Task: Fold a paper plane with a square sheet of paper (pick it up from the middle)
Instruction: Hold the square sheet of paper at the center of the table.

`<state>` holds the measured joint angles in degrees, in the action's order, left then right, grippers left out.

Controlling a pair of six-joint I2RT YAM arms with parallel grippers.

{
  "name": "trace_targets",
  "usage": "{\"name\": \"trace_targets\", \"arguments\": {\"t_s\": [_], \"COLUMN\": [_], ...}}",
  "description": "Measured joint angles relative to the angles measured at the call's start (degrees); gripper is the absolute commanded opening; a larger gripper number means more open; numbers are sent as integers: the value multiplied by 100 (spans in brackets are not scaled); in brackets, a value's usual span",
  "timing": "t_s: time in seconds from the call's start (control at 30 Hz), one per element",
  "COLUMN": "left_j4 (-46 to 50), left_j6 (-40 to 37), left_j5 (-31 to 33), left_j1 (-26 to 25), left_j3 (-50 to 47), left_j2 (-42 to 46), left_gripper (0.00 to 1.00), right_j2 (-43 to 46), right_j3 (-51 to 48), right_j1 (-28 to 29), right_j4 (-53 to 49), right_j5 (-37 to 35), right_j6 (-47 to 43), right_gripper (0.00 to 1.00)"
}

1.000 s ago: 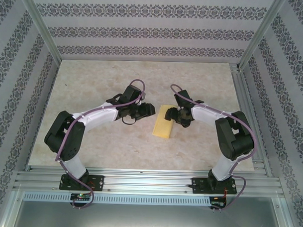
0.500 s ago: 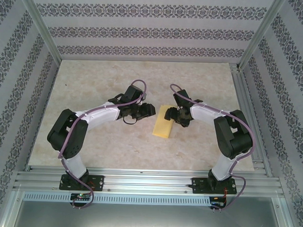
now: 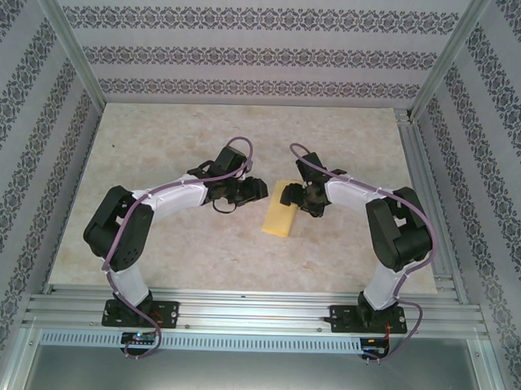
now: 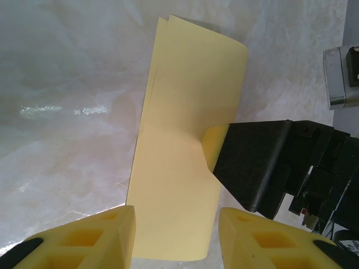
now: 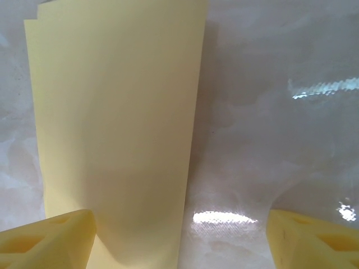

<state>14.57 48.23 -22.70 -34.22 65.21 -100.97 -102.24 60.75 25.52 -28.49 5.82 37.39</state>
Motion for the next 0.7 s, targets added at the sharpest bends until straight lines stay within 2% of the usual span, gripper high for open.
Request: {"name": "trace_targets", "arguments": {"t_s": [0.7], "left_j4": [-44], "left_j6": [2], "left_j5": [-133], "left_j1": [0], "left_j3": [87], "left_j2": [-166], "left_gripper": [40], "right_j2": [-17], "right_j3": [39], "right_j1": [61], "right_j4": [-7], "right_j5": [-175], "right_j6": [20], "right_gripper": [81]}}
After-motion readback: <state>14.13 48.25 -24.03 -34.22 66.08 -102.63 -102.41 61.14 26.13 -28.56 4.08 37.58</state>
